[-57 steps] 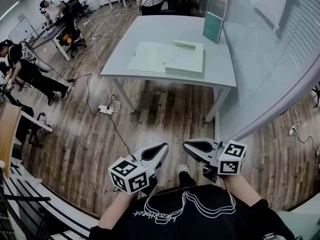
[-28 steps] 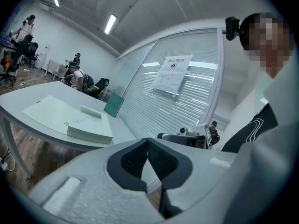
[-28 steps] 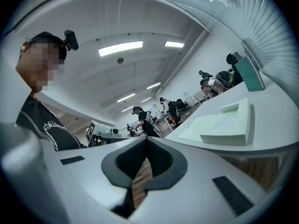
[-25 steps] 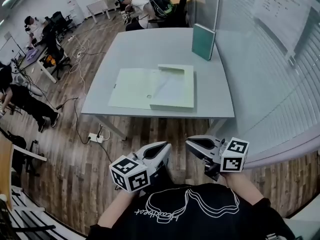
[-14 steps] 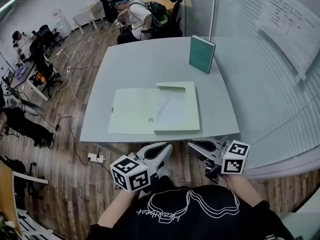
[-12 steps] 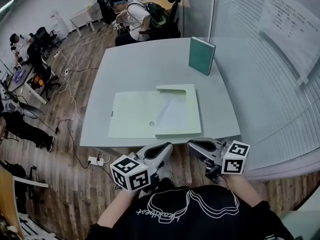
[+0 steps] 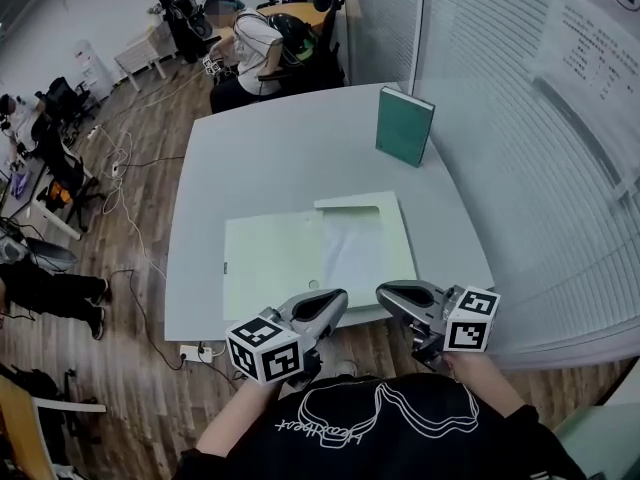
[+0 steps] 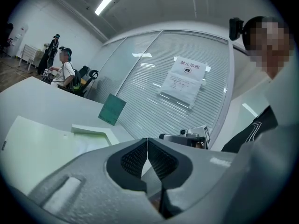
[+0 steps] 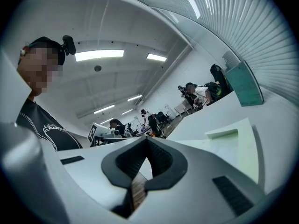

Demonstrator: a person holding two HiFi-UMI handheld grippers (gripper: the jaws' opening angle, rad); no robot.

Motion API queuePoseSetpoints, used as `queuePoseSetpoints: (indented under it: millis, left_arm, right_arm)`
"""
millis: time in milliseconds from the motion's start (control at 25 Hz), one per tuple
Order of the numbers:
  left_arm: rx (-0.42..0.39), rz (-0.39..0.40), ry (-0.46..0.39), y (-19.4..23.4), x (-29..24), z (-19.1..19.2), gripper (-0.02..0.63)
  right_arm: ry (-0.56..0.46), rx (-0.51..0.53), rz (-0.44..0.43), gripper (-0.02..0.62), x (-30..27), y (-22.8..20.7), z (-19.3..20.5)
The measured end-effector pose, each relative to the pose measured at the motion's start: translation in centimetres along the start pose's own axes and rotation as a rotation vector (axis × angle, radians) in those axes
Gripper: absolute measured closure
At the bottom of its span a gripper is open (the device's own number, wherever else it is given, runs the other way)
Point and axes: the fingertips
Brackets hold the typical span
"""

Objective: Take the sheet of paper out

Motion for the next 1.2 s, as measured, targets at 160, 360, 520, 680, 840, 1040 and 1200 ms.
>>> queuePoseSetpoints:
  millis: [160, 360, 520, 680, 840, 1040, 1200]
  left_arm:
    - [0.006, 0.027, 0.027, 2.5, -0.7, -0.6, 0.592]
    - [0.023, 0.044, 0.053, 5.7, -1.8, -1.1, 0.592]
    - [0.036, 0.061, 0.077, 7.9, -2.4, -1.0, 0.592]
    - [0.055, 0.064, 0.104, 10.2, -3.4, -0.5, 0.591]
    - [0.085, 0.047, 0.139, 12.2, -5.1, 0.9, 0.585]
    - [0.112, 0.015, 0.211, 14.9, -6.7, 3.4, 0.488]
    - [0.151, -0.018, 0.265, 17.3, -7.6, 5.7, 0.448]
  right_arm:
    - [-0.012, -0.019, 0.034, 0.586, -1.5, -2.0, -0.2]
    - [-0.032, -0.036, 0.07, 0.586, -2.9, -4.4, -0.6]
    - [-0.04, -0.054, 0.104, 0.584, -3.4, -6.1, -0.4]
    - [-0.051, -0.072, 0.138, 0.584, -3.5, -7.6, 0.0]
    - [-0.06, -0.103, 0.173, 0.584, -2.8, -9.4, 0.6]
    - [-0.064, -0.13, 0.216, 0.586, -1.8, -10.7, 1.1]
    - [-0.067, -0.163, 0.247, 0.584, -1.2, -11.8, 2.1]
Point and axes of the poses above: the fingertips, and each gripper's own axes: x backward along the fingers, y to its left, z out of its underside, and after that the axes turned 3 degrees about -z, right-handed
